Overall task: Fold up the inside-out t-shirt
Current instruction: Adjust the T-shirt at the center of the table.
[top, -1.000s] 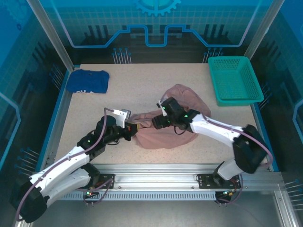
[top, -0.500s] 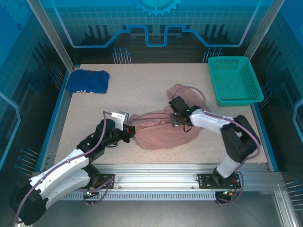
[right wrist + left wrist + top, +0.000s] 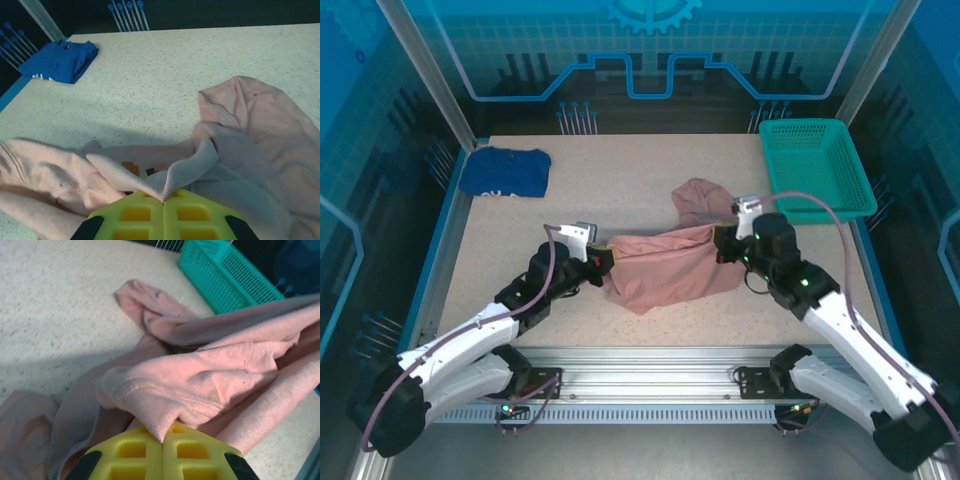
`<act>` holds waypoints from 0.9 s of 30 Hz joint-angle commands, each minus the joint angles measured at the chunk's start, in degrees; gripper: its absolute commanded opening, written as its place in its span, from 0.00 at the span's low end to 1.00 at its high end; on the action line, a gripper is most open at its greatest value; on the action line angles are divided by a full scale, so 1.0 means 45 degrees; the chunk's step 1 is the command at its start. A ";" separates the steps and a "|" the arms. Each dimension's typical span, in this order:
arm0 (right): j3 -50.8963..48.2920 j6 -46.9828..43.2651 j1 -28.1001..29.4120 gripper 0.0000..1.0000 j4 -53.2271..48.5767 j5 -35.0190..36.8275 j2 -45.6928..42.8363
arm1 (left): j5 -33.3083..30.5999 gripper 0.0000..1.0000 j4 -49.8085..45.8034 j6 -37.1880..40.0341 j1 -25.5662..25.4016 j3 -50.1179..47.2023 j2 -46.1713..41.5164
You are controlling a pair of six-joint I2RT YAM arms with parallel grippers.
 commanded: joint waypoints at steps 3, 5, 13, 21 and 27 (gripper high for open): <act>-0.3515 0.2536 -0.0046 0.15 -0.3077 0.1033 -0.1794 | 0.1551 0.00 0.0566 -0.0425 -0.0404 -0.1247 0.0650; -0.4416 0.2940 0.0314 0.31 -0.2996 0.1025 -0.2215 | 0.1742 0.00 0.0230 -0.0525 -0.0683 -0.1559 0.0805; -0.4047 -0.0339 0.2432 0.58 0.0313 0.0932 -0.1132 | 0.1432 0.00 -0.0308 -0.0240 -0.0997 -0.1594 0.0808; -0.0843 -0.3760 0.3587 0.63 0.0385 -0.0176 0.4437 | 0.0523 0.00 -0.1185 -0.0204 -0.0990 -0.1274 0.0053; -0.0158 -0.4340 0.3796 0.53 0.1394 -0.2099 0.6647 | 0.0403 0.00 -0.1551 0.0015 -0.0998 -0.1353 -0.0539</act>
